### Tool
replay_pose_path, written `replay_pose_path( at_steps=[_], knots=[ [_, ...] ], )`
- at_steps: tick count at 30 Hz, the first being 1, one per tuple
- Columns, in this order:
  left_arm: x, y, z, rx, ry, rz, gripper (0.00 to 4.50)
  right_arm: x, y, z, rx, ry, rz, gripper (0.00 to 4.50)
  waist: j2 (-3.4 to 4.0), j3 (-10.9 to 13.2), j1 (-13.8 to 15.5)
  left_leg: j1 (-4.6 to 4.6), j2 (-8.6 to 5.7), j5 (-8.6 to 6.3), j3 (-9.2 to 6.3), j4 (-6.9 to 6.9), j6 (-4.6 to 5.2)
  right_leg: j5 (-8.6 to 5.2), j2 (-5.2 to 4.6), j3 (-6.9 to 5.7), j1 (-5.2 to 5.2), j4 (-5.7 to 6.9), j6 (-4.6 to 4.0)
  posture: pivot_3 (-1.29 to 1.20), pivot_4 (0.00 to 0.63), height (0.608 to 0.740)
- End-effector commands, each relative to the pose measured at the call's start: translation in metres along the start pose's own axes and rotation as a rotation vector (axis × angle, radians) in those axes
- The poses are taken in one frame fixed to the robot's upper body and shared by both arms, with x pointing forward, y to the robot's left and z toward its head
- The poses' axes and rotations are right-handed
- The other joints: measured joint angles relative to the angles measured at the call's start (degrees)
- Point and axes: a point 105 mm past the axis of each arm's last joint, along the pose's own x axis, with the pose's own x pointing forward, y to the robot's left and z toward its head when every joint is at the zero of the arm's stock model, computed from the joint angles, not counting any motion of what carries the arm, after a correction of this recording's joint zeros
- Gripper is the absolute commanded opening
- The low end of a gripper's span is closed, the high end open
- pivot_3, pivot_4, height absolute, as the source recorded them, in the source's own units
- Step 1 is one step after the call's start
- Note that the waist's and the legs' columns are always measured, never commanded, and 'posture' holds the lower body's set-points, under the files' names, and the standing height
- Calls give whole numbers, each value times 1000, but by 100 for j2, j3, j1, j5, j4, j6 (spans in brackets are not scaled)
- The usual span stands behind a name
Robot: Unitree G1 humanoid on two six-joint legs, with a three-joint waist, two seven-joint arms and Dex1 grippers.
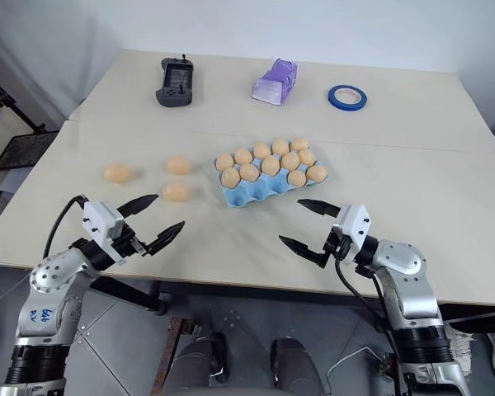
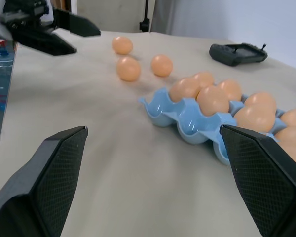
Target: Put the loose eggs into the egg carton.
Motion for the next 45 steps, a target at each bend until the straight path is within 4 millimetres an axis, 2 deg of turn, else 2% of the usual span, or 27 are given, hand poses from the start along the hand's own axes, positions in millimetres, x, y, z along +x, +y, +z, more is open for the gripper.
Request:
replay_pose_path(
  at_steps=[1, 10, 19, 23, 26, 29, 36, 39, 45],
  knots=[
    [8, 13, 6, 2, -16, 64, 4409, -3, -2, 11, -27, -28, -2, 4500, 0, 0, 3, -1, 0, 0, 0, -1, 0, 0, -1, 0, 0, -1, 0, 0, 150, 740],
    [54, 36, -12, -58, 49, 118, 4409, -4, 0, 11, -20, -28, 12, 4500, -1, 0, 14, -4, -5, 1, 0, -4, 2, 3, 1, -3, -2, -5, 7, 0, 150, 740],
    [74, 35, -42, -100, 181, 62, 4409, 5, 5, 19, -28, -48, 26, 4500, -1, 1, 14, -3, -2, 4, 2, -3, -1, 4, 10, -2, -5, -1, 10, 0, 150, 740],
    [74, 33, -45, -116, 194, 31, 3509, 5, 5, 22, -27, -49, 14, 4500, -1, 0, 17, -4, -3, 3, 1, 1, -1, 4, 7, -3, -4, 1, 10, 0, 150, 740],
    [78, 30, -37, -116, 145, 1, 2503, 4, 5, 22, -25, -45, 5, 4500, -1, 0, 17, -3, -3, 3, 1, 0, -1, 4, 5, -3, -3, 1, 10, 0, 150, 740],
    [87, 20, -16, -60, 67, -69, 1710, 4, 6, 22, -24, -42, -2, 4500, -1, 1, 19, -4, -2, 3, 1, -3, -2, 4, 5, -4, -4, 0, 9, 0, 150, 740],
    [118, -9, 23, 61, 0, -271, 1628, 3, 4, 22, -25, -33, -10, 4500, -2, 1, 77, -8, -5, 3, 2, 0, -1, 4, 5, -4, -4, -2, 9, 0, 150, 740],
    [144, -33, 41, 91, -30, -406, 1628, 3, 3, 22, -29, -29, -13, 4500, -2, 1, 125, -8, -7, 2, 4, 0, -1, 4, 5, -2, -4, -4, 10, 0, 150, 740],
    [182, -60, 48, 107, -19, -515, 1628, 3, 0, 21, -37, -24, -29, 4500, -3, 2, 141, -12, -10, 0, 3, 11, 6, 4, 8, 0, -6, -7, 10, 0, 150, 740]
  ],
)
